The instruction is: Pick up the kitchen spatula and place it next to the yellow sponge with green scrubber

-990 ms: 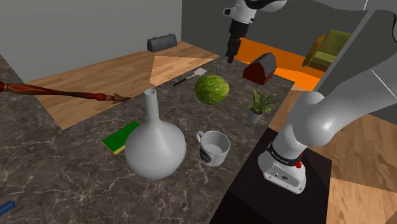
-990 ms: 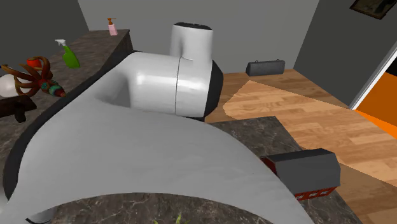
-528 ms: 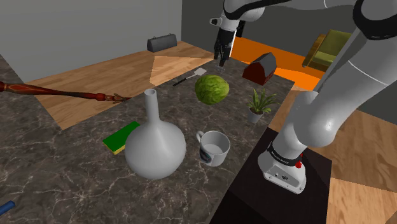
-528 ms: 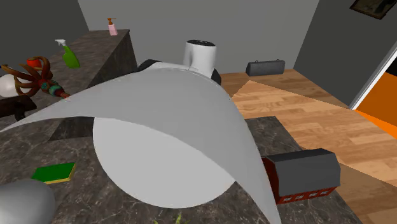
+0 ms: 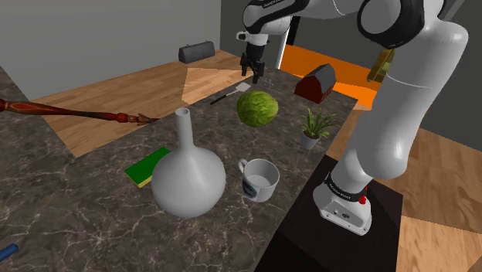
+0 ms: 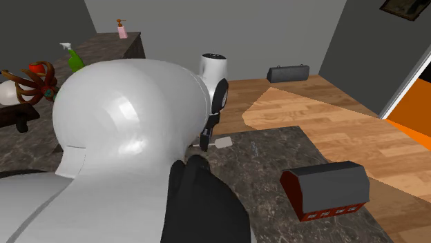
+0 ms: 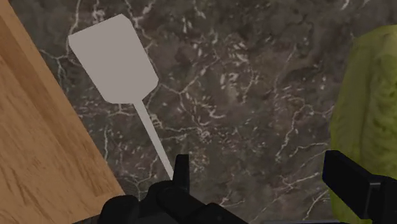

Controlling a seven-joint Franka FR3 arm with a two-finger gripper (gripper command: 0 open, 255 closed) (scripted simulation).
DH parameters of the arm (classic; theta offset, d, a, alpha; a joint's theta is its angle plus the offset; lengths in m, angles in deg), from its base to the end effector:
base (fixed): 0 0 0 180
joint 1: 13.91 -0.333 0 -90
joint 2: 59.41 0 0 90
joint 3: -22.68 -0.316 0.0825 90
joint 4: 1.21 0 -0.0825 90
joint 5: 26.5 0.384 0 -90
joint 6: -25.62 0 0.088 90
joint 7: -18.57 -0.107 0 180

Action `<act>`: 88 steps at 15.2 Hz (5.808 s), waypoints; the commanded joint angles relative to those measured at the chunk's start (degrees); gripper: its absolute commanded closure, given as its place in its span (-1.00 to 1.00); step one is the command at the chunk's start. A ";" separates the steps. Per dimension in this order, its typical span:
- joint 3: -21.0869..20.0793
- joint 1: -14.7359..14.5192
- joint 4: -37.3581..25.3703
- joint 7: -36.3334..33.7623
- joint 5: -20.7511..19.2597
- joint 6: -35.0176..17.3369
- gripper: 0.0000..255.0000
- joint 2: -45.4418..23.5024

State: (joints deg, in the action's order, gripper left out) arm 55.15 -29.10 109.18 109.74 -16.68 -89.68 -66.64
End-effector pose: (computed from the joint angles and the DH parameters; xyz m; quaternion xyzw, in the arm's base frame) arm 0.5615 -0.1549 0.4320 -0.8195 -0.5714 -0.0297 0.0328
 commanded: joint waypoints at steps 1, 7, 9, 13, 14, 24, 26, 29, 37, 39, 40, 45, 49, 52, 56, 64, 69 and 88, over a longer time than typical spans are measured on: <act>-0.85 0.62 -4.02 5.75 2.58 -0.25 -1.00 -5.19; -5.10 3.81 -16.05 18.76 6.89 -0.04 -1.00 -18.13; -5.35 3.87 -15.28 18.98 7.23 -1.30 -1.00 -18.68; -5.80 3.96 -13.92 19.48 8.02 -3.76 -1.00 -19.91; -5.92 3.99 -13.61 19.61 8.23 -4.36 -1.00 -20.25; -5.99 4.01 -13.44 19.68 8.35 -4.70 1.00 -20.43; -5.99 4.01 -13.44 19.68 8.35 -4.70 1.00 -20.43; -5.99 4.01 -13.44 19.68 8.35 -4.70 1.00 -20.43; -5.44 3.74 -14.98 18.88 7.30 -1.70 1.00 -18.78; -5.25 3.66 -15.69 18.58 6.91 -0.47 1.00 -18.18; -5.16 3.63 -16.07 18.43 6.73 0.16 1.00 -17.89; -4.76 3.53 -18.20 17.73 5.88 3.37 1.00 -16.63; -4.50 3.53 -20.18 17.22 5.32 6.03 1.00 -15.83; -4.47 0.85 -15.51 14.84 3.64 4.68 1.00 -11.91; -5.09 -3.85 -6.54 9.60 0.41 1.38 1.00 -4.97; -8.74 -10.81 7.22 -2.57 -5.26 -2.95 1.00 6.68; -12.32 -14.02 13.48 -10.43 -7.48 -4.53 1.00 12.22; -21.47 -20.51 25.03 -25.95 -7.66 -12.84 1.00 16.31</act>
State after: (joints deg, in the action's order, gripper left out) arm 33.68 -49.58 133.84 83.73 -24.43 -101.78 -49.99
